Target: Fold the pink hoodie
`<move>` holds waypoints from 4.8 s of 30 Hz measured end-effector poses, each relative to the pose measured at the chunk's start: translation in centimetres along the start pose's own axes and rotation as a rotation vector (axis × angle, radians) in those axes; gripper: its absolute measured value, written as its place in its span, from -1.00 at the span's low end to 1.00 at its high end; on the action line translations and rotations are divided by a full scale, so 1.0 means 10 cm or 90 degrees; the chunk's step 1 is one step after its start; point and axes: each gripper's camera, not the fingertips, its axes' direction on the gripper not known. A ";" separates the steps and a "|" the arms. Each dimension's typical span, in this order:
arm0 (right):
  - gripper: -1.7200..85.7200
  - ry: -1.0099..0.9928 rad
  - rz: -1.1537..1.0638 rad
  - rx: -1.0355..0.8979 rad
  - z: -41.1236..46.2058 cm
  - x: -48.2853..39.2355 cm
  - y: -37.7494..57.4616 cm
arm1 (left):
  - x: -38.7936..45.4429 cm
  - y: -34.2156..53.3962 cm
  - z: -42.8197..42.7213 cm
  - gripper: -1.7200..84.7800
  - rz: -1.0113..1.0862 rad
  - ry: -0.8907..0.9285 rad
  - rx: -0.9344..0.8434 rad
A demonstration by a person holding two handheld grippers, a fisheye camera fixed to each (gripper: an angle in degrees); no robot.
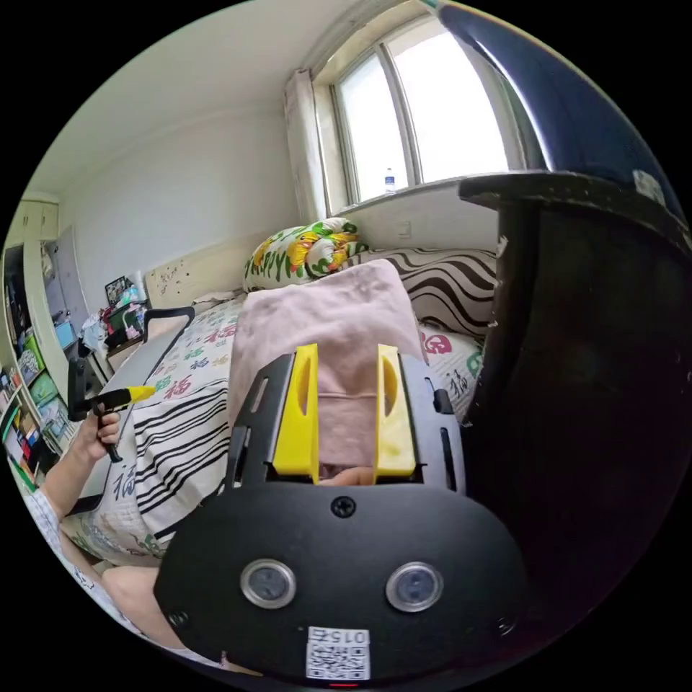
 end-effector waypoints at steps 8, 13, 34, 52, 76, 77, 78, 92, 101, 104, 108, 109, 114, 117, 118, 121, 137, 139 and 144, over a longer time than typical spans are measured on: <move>-0.56 -0.060 0.058 -0.101 0.24 0.60 0.33 | -0.25 -0.25 1.13 -0.62 -0.125 0.072 -0.045; -0.79 -0.081 0.042 -0.090 0.18 0.59 0.38 | -0.06 -0.31 1.23 -0.85 -0.073 0.073 -0.097; -0.89 -0.249 -0.177 0.139 -1.27 -2.26 0.04 | 0.13 0.22 -3.06 -0.95 0.081 0.370 0.358; -0.88 -0.676 -0.170 0.151 -0.34 -5.83 1.10 | -0.37 3.40 -7.09 -0.95 0.083 -0.017 0.555; -0.89 -1.076 -0.557 -0.517 1.29 -9.54 3.13 | 0.06 3.95 -7.32 -0.88 0.203 -0.050 0.180; -0.88 -1.090 -0.609 -0.539 1.25 -9.68 3.22 | 0.17 3.94 -7.22 -0.87 0.228 -0.054 0.162; -0.88 -1.104 -0.672 -0.563 1.23 -9.85 3.29 | 0.27 3.90 -7.14 -0.86 0.248 -0.051 0.143; -0.87 -1.083 -0.587 -0.889 2.51 -10.97 3.44 | 0.85 3.61 -6.76 -0.86 0.236 -0.171 0.122; -0.82 -1.058 -0.617 -0.585 1.51 -9.93 2.54 | 1.60 3.74 -6.30 -0.90 0.317 -0.275 -0.048; -0.83 -1.118 -0.549 -0.476 1.21 -9.15 2.17 | 1.84 3.89 -6.05 -0.91 0.329 -0.330 -0.139; -0.82 -0.979 -0.498 -0.282 1.06 -7.81 1.96 | 2.01 4.08 -5.81 -0.94 0.259 -0.408 -0.164; -0.82 -0.930 -0.490 -0.262 1.07 -7.64 1.96 | 2.00 4.09 -5.79 -0.95 0.233 -0.415 -0.164; -0.81 -0.586 -0.401 -0.259 1.34 -6.55 1.92 | 2.19 3.92 -5.53 -0.95 0.059 -0.628 -0.164; -0.78 -0.556 -0.438 -0.298 1.38 -6.31 2.05 | 2.13 3.57 -5.55 -0.95 -0.150 -1.067 -0.143; -0.78 -0.548 -0.449 -0.313 1.40 -6.28 2.09 | 2.12 3.50 -5.53 -0.95 -0.162 -1.140 -0.136; -0.79 -0.621 -0.448 -0.366 1.47 -6.07 2.27 | 2.21 3.01 -5.25 -0.94 -0.060 -1.103 -0.075; -0.97 -0.911 -0.745 -0.416 0.98 -5.27 2.74 | 1.49 -0.72 -0.96 -0.81 0.364 -0.284 -0.350; -0.98 -0.909 -0.739 -0.406 0.98 -5.16 2.71 | 1.37 -0.87 -0.61 -0.81 0.353 -0.229 -0.392; -0.98 -0.857 -0.656 -0.341 0.98 -4.49 2.42 | 0.92 -1.22 -0.09 -0.79 0.341 -0.239 -0.435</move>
